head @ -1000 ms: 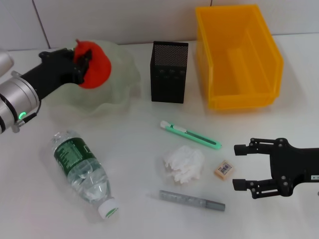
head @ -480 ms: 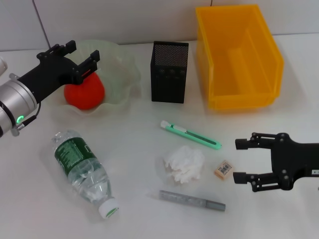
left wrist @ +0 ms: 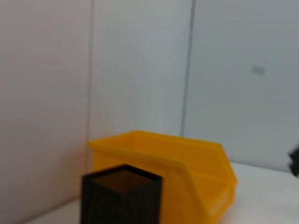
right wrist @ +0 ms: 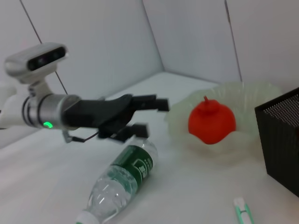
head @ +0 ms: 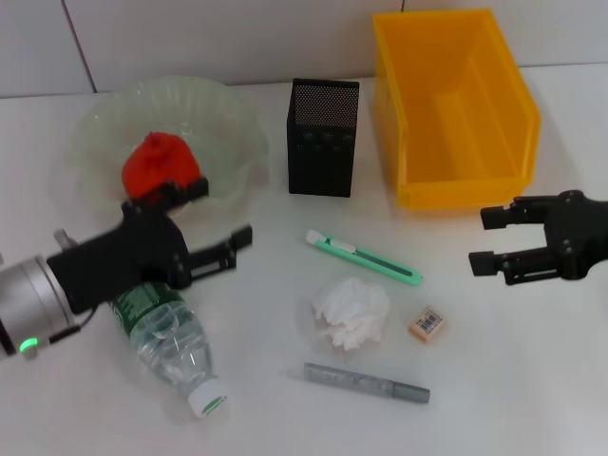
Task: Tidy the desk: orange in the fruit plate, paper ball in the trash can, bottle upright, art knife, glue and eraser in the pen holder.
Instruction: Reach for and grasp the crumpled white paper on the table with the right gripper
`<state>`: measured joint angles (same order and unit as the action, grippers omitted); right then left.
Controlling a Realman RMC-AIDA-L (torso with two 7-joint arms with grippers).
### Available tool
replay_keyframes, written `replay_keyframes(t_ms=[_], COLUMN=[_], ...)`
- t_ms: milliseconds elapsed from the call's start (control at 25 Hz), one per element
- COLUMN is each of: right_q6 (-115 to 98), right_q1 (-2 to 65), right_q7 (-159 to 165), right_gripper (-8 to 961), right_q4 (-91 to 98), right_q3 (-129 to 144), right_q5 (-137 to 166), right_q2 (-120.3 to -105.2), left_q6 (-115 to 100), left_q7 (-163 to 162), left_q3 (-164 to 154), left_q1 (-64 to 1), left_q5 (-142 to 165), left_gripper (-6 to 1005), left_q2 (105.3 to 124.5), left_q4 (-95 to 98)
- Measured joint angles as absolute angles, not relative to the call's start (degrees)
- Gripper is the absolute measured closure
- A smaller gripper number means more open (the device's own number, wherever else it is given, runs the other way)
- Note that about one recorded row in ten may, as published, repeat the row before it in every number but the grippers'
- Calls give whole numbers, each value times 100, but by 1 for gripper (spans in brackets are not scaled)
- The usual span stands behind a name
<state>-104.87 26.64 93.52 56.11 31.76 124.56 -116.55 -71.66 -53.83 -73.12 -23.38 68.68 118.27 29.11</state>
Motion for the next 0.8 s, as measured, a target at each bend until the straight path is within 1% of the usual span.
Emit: replay_keyframes(t_ms=[80, 120, 240, 320, 360, 440, 520, 680, 760, 800], right_q6=[-10509, -10525, -10740, -10925, -11015, -11036, -10912, -10358, -10071, -9940], right_q1=[2732, 2794, 3087, 3318, 3439, 3661, 3803, 3914, 3925, 3951], right_q7=[9845, 10207, 11176, 11535, 11670, 11864, 11926, 11845, 11819, 11821], right_gripper=[126, 126, 126, 126, 126, 126, 126, 126, 130, 132], right_q4=[6022, 6281, 6725, 6804, 6816, 6823, 6810, 6779, 6684, 6578], right_q3=[3452, 3670, 4208, 4378, 4451, 4681, 4909, 5259, 5557, 5734], right_q5=[12562, 12650, 12843, 12891, 12934, 13156, 13455, 13990, 14091, 14089], right_q2=[-11617, -11572, -11362, -11268, -11236, -11228, -11347, -11780, -11883, -11899], left_q6=[-7475, -7528, -7645, -7686, -7691, -7690, -7678, -7639, -7639, -7625], left_q7=[-5495, -5566, -5703, -5726, -5727, -5727, -5727, -5705, -5705, -5713], left_q3=[-7313, -7313, -7313, -7312, -7311, -7309, -7309, -7312, -7312, -7312], left_q1=[-2202, -2177, -2129, -2107, -2100, -2096, -2095, -2093, -2093, -2112], left_q5=[7360, 7457, 7620, 7679, 7698, 7704, 7708, 7708, 7708, 7709], left_gripper=[140, 123, 124, 125, 126, 127, 128, 129, 130, 131], left_q2=[11826, 11824, 11820, 11816, 11817, 11816, 11819, 11834, 11834, 11837], left_q4=[2915, 2915, 2921, 2924, 2924, 2924, 2924, 2924, 2924, 2916])
